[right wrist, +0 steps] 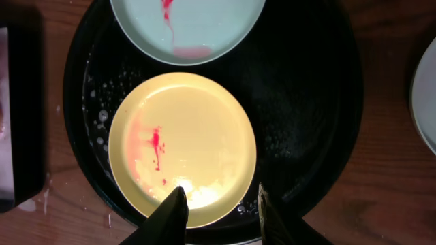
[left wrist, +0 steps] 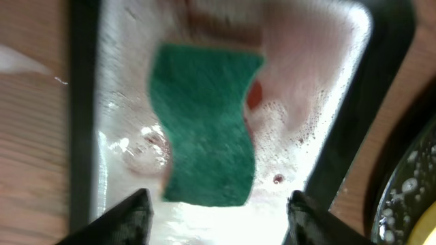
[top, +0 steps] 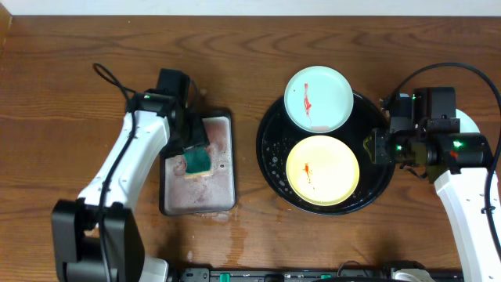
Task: Clean dirty plates on tray and stack at the side
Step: 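Pull the yellow plate toward the tray center with the right gripper, then grasp the sponge with the left gripper and carry it to the yellow plate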
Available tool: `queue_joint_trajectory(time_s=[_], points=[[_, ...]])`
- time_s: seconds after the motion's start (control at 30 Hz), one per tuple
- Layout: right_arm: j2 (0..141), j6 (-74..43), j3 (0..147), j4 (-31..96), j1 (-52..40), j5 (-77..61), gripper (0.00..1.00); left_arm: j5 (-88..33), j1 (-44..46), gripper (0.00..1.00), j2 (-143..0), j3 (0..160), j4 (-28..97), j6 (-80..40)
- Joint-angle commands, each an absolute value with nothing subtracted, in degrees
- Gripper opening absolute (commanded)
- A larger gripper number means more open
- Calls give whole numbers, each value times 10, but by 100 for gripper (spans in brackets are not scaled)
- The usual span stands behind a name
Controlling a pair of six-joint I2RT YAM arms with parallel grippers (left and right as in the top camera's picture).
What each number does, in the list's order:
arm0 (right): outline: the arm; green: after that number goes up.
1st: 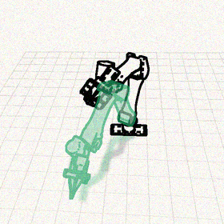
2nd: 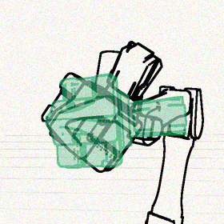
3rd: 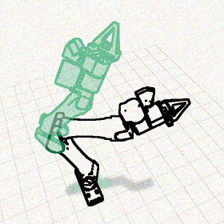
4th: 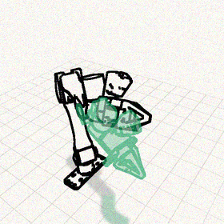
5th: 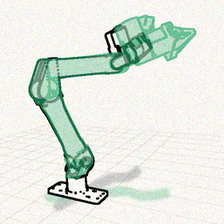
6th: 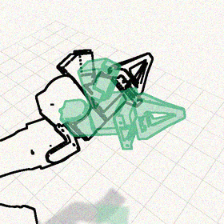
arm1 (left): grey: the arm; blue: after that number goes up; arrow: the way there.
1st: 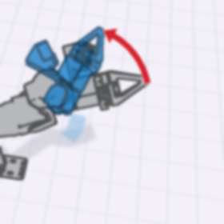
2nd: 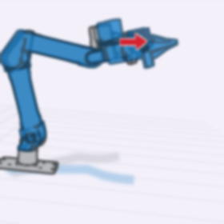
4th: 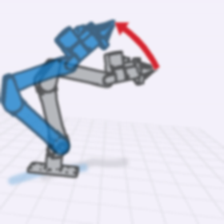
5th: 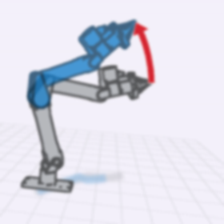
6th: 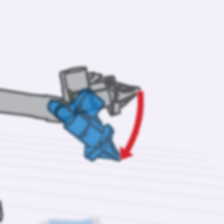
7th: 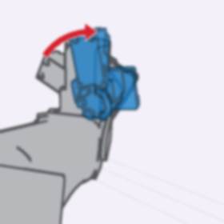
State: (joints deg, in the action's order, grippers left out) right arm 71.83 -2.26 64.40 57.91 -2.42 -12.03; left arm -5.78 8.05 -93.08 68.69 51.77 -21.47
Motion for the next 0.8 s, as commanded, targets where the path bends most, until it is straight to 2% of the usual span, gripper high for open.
queue_joint_trajectory(time_s=[0.0,0.13,0.23,0.33,0.4,0.63,0.7,0.77], points=[[719,-12,647,579,-30,-125,33,12,80,68,-950,679,498,-209],[719,-22,647,580,-30,-125,33,6,80,68,-991,653,445,-210],[719,-25,647,581,-30,-125,33,-6,80,61,-1035,644,428,-210],[719,-25,647,582,-30,-125,33,-18,80,37,-1058,644,419,-210],[719,-25,647,583,-30,-125,33,-31,80,8,-1059,646,412,-210],[719,-25,646,583,-30,-125,32,-71,80,8,-1011,679,450,-210],[719,-25,647,583,-30,-125,33,-71,80,39,-987,682,473,-210],[719,-25,646,583,-30,-125,33,-71,80,50,-969,682,497,-210]])
